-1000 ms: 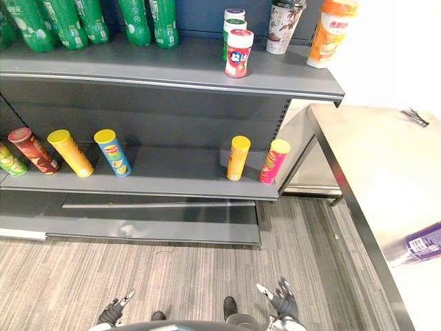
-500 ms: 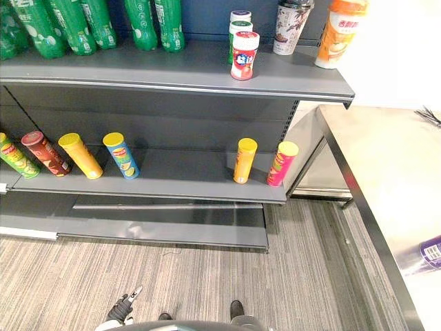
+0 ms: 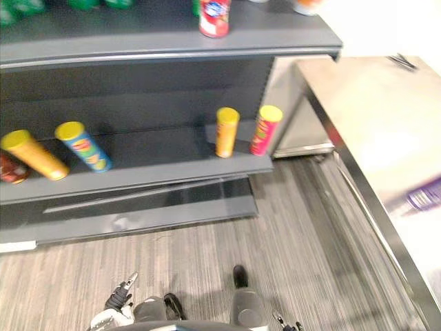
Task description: Put the gum and the chips on the shelf.
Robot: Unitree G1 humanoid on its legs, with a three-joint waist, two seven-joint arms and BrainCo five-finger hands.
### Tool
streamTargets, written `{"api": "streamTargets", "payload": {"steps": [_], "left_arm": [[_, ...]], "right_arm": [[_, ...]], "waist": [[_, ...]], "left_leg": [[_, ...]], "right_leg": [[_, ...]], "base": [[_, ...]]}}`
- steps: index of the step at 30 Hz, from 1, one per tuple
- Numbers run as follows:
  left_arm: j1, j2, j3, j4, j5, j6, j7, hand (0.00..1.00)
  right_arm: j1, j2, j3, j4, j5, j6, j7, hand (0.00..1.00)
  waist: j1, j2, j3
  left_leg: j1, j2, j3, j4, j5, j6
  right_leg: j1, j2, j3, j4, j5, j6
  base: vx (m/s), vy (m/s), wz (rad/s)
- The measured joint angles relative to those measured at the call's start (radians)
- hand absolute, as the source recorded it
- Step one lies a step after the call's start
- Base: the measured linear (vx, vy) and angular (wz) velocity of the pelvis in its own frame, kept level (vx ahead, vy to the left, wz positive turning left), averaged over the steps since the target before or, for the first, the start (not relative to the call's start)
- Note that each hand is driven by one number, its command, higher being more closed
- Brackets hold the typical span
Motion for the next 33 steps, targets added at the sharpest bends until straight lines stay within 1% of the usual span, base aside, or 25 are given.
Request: {"api": "streamTargets", "payload": {"steps": [1,2,3,4,5,6,7,9,10,11,12,15,19,20,22,24,25,26,27,28,29,30,31,32,33], "left_arm": [[0.000,0.002,0.002,-0.001,0.000,0.000,0.000,0.00],[0.000,0.004,0.001,-0.004,0.000,0.000,0.000,0.00],[0.002,0.004,-0.009,-0.003,0.000,0.001,-0.003,0.00],[-0.003,0.006,-0.026,-0.004,-0.001,0.001,-0.006,0.00],[-0.012,0.013,-0.050,-0.015,-0.001,0.000,-0.011,0.00],[-0.013,0.016,-0.065,-0.023,0.000,0.000,-0.011,0.00],[-0.022,0.021,-0.072,-0.022,0.000,0.000,-0.012,0.00],[-0.021,0.009,-0.073,-0.020,0.002,0.000,-0.016,0.00],[-0.020,-0.008,-0.080,-0.001,0.004,0.000,-0.019,0.00],[-0.022,-0.014,-0.083,0.001,0.004,0.000,-0.020,0.00],[-0.022,-0.019,-0.084,0.002,0.004,0.000,-0.023,0.00],[-0.026,-0.027,-0.109,0.012,0.006,0.005,-0.037,0.00],[-0.027,-0.020,-0.106,0.018,0.007,0.014,-0.037,0.00],[-0.020,-0.019,-0.104,0.020,0.007,0.014,-0.037,0.00],[-0.024,-0.017,-0.101,0.037,0.009,0.016,-0.037,0.00],[-0.023,-0.016,-0.100,0.039,0.009,0.021,-0.037,0.00],[-0.023,-0.016,-0.100,0.039,0.009,0.021,-0.037,0.00],[-0.021,-0.016,-0.099,0.038,0.007,0.021,-0.036,0.00],[-0.020,-0.016,-0.099,0.035,0.001,0.021,-0.036,0.00],[-0.020,-0.016,-0.099,0.032,-0.002,0.021,-0.036,0.00],[-0.011,-0.016,-0.099,0.022,-0.009,0.020,-0.035,0.00],[-0.008,-0.010,-0.099,0.012,-0.010,0.019,-0.034,0.00],[-0.005,-0.010,-0.103,-0.004,-0.011,0.012,-0.030,0.00],[0.000,-0.013,-0.111,-0.023,-0.011,0.010,-0.026,0.00],[0.002,-0.015,-0.115,-0.026,-0.011,0.005,-0.025,0.00]], "right_arm": [[0.002,0.000,0.001,0.001,0.000,0.000,-0.003,0.00],[0.008,0.004,0.004,0.004,0.000,-0.001,-0.010,0.00],[0.012,0.005,0.016,0.011,-0.001,-0.001,-0.012,0.00],[0.012,0.005,0.022,0.015,0.000,0.000,-0.012,0.00],[0.009,0.000,0.033,0.024,-0.001,0.001,-0.013,0.00],[0.008,-0.004,0.040,0.030,-0.001,0.001,-0.015,0.00],[-0.011,-0.016,0.045,0.050,-0.001,0.001,-0.015,0.00],[-0.038,-0.048,0.065,0.065,-0.002,0.002,-0.016,0.00],[-0.047,-0.078,0.087,0.085,-0.012,0.003,-0.016,0.00],[-0.054,-0.083,0.091,0.089,-0.012,0.003,-0.017,0.00],[-0.060,-0.087,0.097,0.089,-0.012,0.003,-0.017,0.00],[-0.092,-0.084,0.098,0.089,-0.012,0.004,-0.017,0.00],[-0.089,-0.084,0.096,0.094,-0.011,0.004,-0.017,0.00],[-0.090,-0.082,0.096,0.094,-0.010,0.004,-0.017,0.00],[-0.089,-0.080,0.086,0.102,-0.010,0.004,-0.018,0.00],[-0.088,-0.080,0.076,0.127,-0.009,0.004,-0.019,0.00],[-0.088,-0.081,0.076,0.128,-0.008,0.003,-0.018,0.00],[-0.088,-0.082,0.076,0.128,-0.008,0.002,-0.018,0.00],[-0.087,-0.085,0.076,0.128,-0.007,0.001,-0.019,0.00],[-0.087,-0.085,0.077,0.128,-0.006,0.000,-0.019,0.00],[-0.087,-0.083,0.080,0.128,0.000,-0.004,-0.021,0.00],[-0.086,-0.083,0.083,0.128,0.002,-0.006,-0.023,0.00],[-0.090,-0.085,0.093,0.126,0.011,-0.010,-0.030,0.00],[-0.092,-0.096,0.093,0.129,0.022,-0.011,-0.040,0.00],[-0.090,-0.101,0.093,0.129,0.033,-0.012,-0.041,0.00]], "waist": [[-0.003,0.003,0.001],[0.009,-0.007,-0.002],[0.015,-0.014,-0.005],[0.014,-0.015,-0.005],[0.010,-0.019,-0.006],[0.010,-0.024,-0.008],[0.015,-0.031,-0.008],[0.005,0.000,0.005],[-0.004,0.015,-0.002],[-0.006,0.034,-0.013],[-0.009,0.032,-0.012],[-0.015,0.029,-0.007],[-0.022,0.023,-0.004],[-0.037,0.022,-0.004],[-0.042,0.023,-0.002],[-0.043,0.019,-0.003],[-0.043,0.019,-0.003],[-0.044,0.022,-0.002],[-0.044,0.026,-0.003],[-0.043,0.025,-0.003],[-0.040,0.023,-0.002],[-0.039,0.019,-0.001],[-0.039,0.012,0.003],[-0.038,0.011,0.006],[-0.036,0.012,0.006]], "left_leg": [[0.017,0.020,0.034,-0.003,0.003,-0.008],[0.064,0.039,0.111,-0.023,0.016,-0.024],[0.103,0.045,0.179,-0.045,0.024,-0.036],[0.116,0.042,0.205,-0.058,0.030,-0.039],[0.139,0.029,0.260,-0.082,0.044,-0.043],[0.148,0.018,0.286,-0.091,0.049,-0.050],[0.173,0.008,0.341,-0.107,0.059,-0.064],[0.226,0.006,0.414,-0.140,0.088,-0.077],[0.239,0.019,0.429,-0.146,0.092,-0.078],[0.247,0.023,0.440,-0.148,0.095,-0.084],[0.252,0.025,0.450,-0.150,0.098,-0.090],[0.268,0.015,0.467,-0.175,0.122,-0.115],[0.274,0.022,0.465,-0.148,0.122,-0.115],[0.276,0.025,0.465,-0.141,0.122,-0.115],[0.294,0.032,0.472,-0.128,0.122,-0.115],[0.315,0.057,0.493,-0.074,0.122,-0.115],[0.320,0.073,0.497,-0.047,0.122,-0.115],[0.322,0.117,0.500,0.025,0.123,-0.113],[0.322,0.176,0.487,0.115,0.140,-0.085],[0.320,0.202,0.470,0.157,0.159,-0.055],[0.293,0.240,0.385,0.234,0.214,0.031],[0.265,0.250,0.306,0.273,0.230,0.059],[0.194,0.208,0.120,0.309,0.172,0.011],[0.145,0.132,-0.023,0.302,0.118,-0.026],[0.133,0.101,-0.062,0.291,0.101,-0.031]], "right_leg": [[0.003,-0.008,-0.067,0.025,0.004,-0.011],[0.012,-0.024,-0.149,0.064,0.018,-0.029],[0.033,-0.037,-0.181,0.085,0.025,-0.027],[0.048,-0.043,-0.190,0.089,0.028,-0.023],[0.076,-0.053,-0.213,0.090,0.039,-0.025],[0.095,-0.061,-0.232,0.088,0.086,-0.037],[0.109,-0.058,-0.260,0.030,0.084,-0.025],[0.110,-0.044,-0.325,0.017,0.085,-0.026],[0.110,-0.024,-0.387,0.013,0.084,-0.026],[0.110,-0.016,-0.414,0.006,0.084,-0.026],[0.110,-0.011,-0.430,-0.002,0.082,-0.028],[0.106,0.005,-0.421,-0.023,0.067,-0.044],[0.089,-0.010,-0.418,0.053,0.011,-0.043],[0.081,-0.018,-0.415,0.083,-0.010,-0.044],[0.070,-0.027,-0.400,0.139,-0.046,-0.047],[0.048,-0.040,-0.376,0.220,-0.114,-0.050],[0.043,-0.038,-0.369,0.236,-0.128,-0.054],[0.038,-0.027,-0.353,0.259,-0.153,-0.062],[0.043,-0.001,-0.333,0.266,-0.168,-0.076],[0.048,0.012,-0.320,0.263,-0.173,-0.083],[0.067,0.035,-0.284,0.246,-0.182,-0.099],[0.080,0.046,-0.266,0.233,-0.187,-0.107],[0.095,0.053,-0.233,0.217,-0.190,-0.115],[0.115,0.056,-0.193,0.196,-0.187,-0.118],[0.127,0.059,-0.170,0.187,-0.186,-0.119]], "base": [[0.10,0.177,-1.74],[0.16,0.146,-1.77],[0.15,0.115,-1.71],[0.13,0.023,-1.41],[0.10,-0.026,-0.93],[0.13,-0.076,-1.23],[0.09,-0.135,-1.25],[0.04,-0.177,-1.16],[0.00,-0.166,-0.71],[0.00,-0.170,-0.51],[-0.02,-0.104,-0.39],[-0.06,-0.056,-0.27],[-0.08,0.008,0.02],[-0.06,0.001,-0.09],[-0.05,-0.031,-0.18],[-0.01,-0.090,-0.28],[0.02,-0.120,-0.38],[0.03,-0.142,-0.49],[0.04,-0.152,-0.55],[0.07,-0.165,-0.70],[0.07,-0.136,-0.65],[0.12,-0.173,-0.82],[0.12,-0.141,-0.86],[0.11,-0.107,-0.89],[0.15,-0.059,-0.97]]}}
